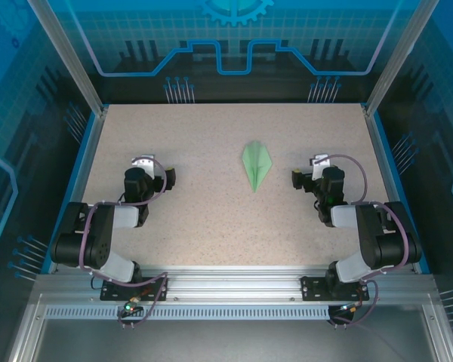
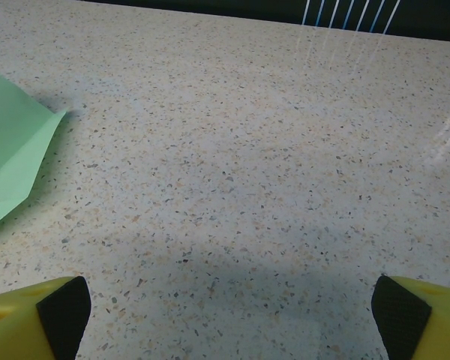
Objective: Fold a paper plane with a square sheet of paper (fold left side to right side)
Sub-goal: Reset both arms
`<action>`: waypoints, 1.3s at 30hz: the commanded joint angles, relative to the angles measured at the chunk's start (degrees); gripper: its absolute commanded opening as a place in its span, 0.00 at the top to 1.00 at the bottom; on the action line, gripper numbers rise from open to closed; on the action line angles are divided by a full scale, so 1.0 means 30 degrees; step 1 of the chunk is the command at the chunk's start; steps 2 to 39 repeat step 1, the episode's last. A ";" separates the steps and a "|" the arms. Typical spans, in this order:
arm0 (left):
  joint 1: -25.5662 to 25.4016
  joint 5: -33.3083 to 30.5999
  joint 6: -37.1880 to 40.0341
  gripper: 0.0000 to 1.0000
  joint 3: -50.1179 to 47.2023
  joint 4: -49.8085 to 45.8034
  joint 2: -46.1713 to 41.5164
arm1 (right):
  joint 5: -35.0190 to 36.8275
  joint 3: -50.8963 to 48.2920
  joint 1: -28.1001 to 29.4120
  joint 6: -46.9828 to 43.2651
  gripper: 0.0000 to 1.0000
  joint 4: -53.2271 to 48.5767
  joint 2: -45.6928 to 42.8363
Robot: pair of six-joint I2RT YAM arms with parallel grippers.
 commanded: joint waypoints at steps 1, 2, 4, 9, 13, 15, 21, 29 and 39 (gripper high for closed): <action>0.0098 0.0427 -0.0098 0.01 0.0286 -0.0020 0.0024 | 0.0254 0.0421 0.0197 -0.0040 0.00 0.0048 -0.0137; 0.0098 0.0427 -0.0098 0.01 0.0286 -0.0020 0.0024 | 0.0254 0.0421 0.0197 -0.0040 0.00 0.0048 -0.0137; 0.0098 0.0427 -0.0098 0.01 0.0286 -0.0020 0.0024 | 0.0254 0.0421 0.0197 -0.0040 0.00 0.0048 -0.0137; 0.0098 0.0427 -0.0098 0.01 0.0286 -0.0020 0.0024 | 0.0254 0.0421 0.0197 -0.0040 0.00 0.0048 -0.0137; 0.0098 0.0427 -0.0098 0.01 0.0286 -0.0020 0.0024 | 0.0254 0.0421 0.0197 -0.0040 0.00 0.0048 -0.0137; 0.0098 0.0427 -0.0098 0.01 0.0286 -0.0020 0.0024 | 0.0254 0.0421 0.0197 -0.0040 0.00 0.0048 -0.0137; 0.0098 0.0427 -0.0098 0.01 0.0286 -0.0020 0.0024 | 0.0254 0.0421 0.0197 -0.0040 0.00 0.0048 -0.0137; 0.0098 0.0427 -0.0098 0.01 0.0286 -0.0020 0.0024 | 0.0254 0.0421 0.0197 -0.0040 0.00 0.0048 -0.0137; 0.0098 0.0427 -0.0098 0.01 0.0286 -0.0020 0.0024 | 0.0254 0.0421 0.0197 -0.0040 0.00 0.0048 -0.0137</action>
